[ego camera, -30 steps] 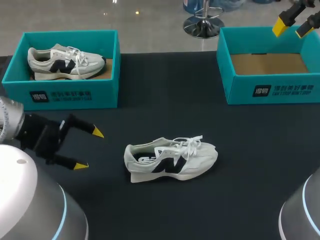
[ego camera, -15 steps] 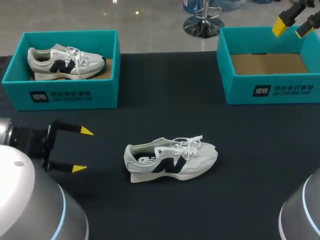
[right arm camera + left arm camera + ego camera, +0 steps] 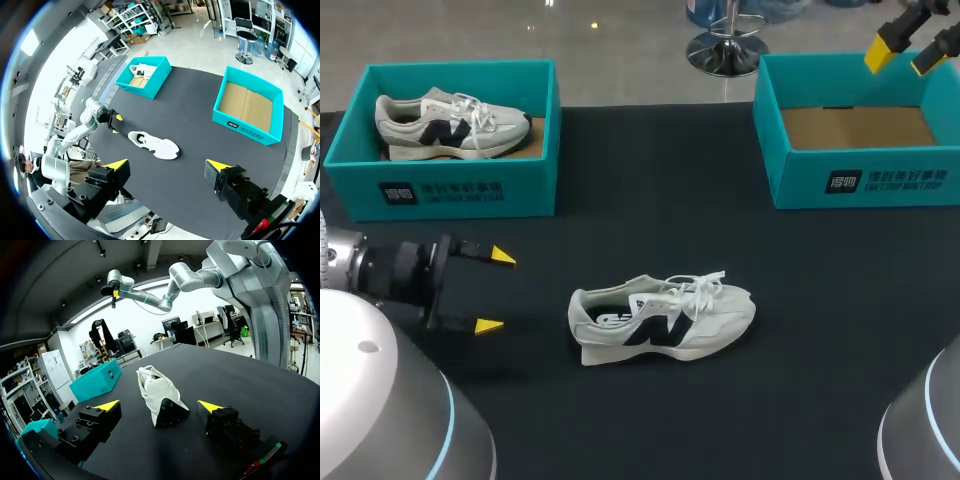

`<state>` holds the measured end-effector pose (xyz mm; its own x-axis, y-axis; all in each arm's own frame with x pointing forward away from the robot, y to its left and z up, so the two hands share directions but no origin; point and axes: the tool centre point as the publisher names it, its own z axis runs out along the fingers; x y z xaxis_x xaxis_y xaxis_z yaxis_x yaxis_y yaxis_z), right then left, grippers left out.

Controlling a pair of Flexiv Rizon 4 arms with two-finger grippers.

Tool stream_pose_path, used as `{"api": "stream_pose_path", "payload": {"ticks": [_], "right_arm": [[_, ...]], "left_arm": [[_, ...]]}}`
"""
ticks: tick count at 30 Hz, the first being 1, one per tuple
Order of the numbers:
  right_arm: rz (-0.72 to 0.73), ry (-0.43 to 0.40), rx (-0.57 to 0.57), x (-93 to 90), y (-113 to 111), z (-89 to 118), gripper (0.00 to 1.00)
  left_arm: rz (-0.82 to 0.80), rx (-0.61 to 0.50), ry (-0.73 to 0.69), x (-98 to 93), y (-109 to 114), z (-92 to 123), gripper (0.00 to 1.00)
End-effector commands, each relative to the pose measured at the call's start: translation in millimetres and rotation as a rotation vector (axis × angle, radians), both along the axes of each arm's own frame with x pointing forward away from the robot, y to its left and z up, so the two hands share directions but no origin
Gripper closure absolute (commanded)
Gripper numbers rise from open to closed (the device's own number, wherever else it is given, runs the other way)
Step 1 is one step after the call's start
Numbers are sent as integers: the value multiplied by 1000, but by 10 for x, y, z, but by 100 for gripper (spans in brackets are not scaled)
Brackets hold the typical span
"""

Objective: Take the shoe out of the shoebox, open the shoe tongue, remove and reinsert the insole, then place the shoe into the shoebox

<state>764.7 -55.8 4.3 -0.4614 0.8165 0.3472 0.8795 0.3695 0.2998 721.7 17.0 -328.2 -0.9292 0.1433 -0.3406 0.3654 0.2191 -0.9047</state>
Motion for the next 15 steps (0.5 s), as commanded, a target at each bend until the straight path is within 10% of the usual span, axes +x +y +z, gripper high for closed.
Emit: {"api": "stream_pose_path", "payload": {"ticks": [1,15], "right_arm": [[-1,3,-2,13,2,4,0],[-1,3,-2,13,2,4,0]], "left_arm": [[-61,-106,61,65,-75,-144,0],[-72,-109,68,26,-99,-171,0]]}}
